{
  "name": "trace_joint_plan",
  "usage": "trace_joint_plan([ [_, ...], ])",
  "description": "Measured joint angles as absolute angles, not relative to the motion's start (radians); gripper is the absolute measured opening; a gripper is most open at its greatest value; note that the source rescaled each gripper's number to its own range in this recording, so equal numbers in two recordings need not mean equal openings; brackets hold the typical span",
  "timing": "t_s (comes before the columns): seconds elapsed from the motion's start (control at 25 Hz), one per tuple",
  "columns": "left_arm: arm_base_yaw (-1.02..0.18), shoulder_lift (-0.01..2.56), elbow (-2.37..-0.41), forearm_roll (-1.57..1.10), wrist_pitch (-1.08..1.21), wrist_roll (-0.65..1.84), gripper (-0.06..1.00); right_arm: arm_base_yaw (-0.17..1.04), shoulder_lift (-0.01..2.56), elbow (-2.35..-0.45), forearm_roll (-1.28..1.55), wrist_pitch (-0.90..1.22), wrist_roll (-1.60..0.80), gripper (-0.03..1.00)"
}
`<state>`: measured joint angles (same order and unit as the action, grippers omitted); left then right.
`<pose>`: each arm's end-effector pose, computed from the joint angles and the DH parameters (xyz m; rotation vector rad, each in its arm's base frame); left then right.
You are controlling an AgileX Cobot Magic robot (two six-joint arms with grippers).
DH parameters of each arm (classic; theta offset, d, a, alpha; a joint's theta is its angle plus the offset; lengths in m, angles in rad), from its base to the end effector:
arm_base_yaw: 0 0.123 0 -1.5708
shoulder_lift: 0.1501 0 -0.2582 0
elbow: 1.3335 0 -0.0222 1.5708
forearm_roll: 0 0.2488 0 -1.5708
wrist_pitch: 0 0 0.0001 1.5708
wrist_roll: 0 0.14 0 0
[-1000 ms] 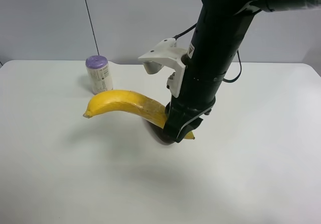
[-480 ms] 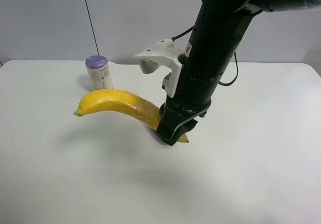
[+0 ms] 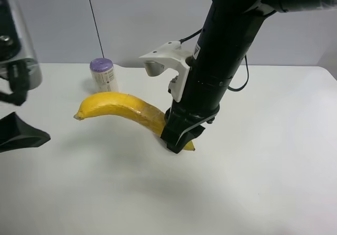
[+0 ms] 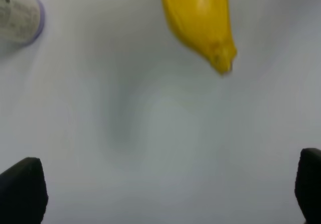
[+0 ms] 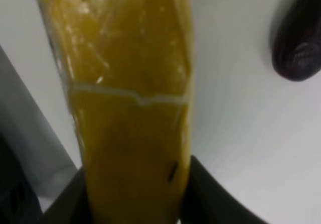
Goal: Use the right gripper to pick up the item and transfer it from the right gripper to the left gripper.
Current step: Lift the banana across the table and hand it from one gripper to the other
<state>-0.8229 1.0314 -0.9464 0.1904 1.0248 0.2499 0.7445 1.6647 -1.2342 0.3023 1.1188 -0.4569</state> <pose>0.1687 -0.1485 0.2673 1.3689 2.1689 0.0313 0.2108 0.2452 0.1769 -1.5687 2.6069 0.4464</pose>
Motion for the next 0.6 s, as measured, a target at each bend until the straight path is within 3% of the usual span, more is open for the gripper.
trace_joint_plan([
  [0.6,-0.823,1.203,-0.970,0.141,0.910,0.276,1.00,0.745,1.665,-1.234,0.336,1.096,-0.434,0.00],
])
